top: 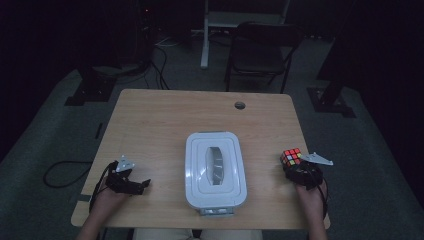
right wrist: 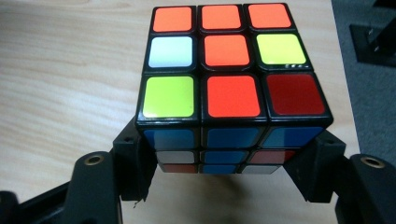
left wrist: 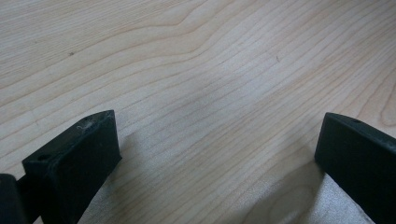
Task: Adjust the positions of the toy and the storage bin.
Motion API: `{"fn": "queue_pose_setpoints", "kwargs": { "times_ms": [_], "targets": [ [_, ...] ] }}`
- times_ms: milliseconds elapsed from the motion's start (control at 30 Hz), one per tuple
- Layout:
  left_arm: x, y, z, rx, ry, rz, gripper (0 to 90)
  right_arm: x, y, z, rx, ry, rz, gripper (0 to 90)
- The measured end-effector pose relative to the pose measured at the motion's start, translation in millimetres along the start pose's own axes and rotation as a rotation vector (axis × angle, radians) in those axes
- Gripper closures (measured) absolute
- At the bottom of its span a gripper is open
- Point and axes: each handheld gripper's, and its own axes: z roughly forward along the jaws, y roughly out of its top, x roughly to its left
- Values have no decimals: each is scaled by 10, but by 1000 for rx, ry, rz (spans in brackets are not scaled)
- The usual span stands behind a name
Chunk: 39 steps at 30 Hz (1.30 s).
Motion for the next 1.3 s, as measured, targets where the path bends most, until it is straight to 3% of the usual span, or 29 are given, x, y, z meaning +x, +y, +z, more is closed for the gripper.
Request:
{"fn": "queue_pose_setpoints", "kwargs": {
  "times_ms": [600,867,1100,1200,1300],
  "targets": [
    [0,0,0,0,0,0,6,-91,-443,-224,55,-42,53,338],
    [0,0,0,0,-1,0,7,-60,-541,-238,30,-27,66,337],
    [1,0,0,0,-1,0,7,-67,-535,-262,33,-24,69,319],
    [1,0,-1,0,-1,1,7,-98,-447,-377,-15,-7,74,256],
    [0,0,-1,1,-1,0,6,-103,-375,-443,-42,-7,75,250]
  ]
}}
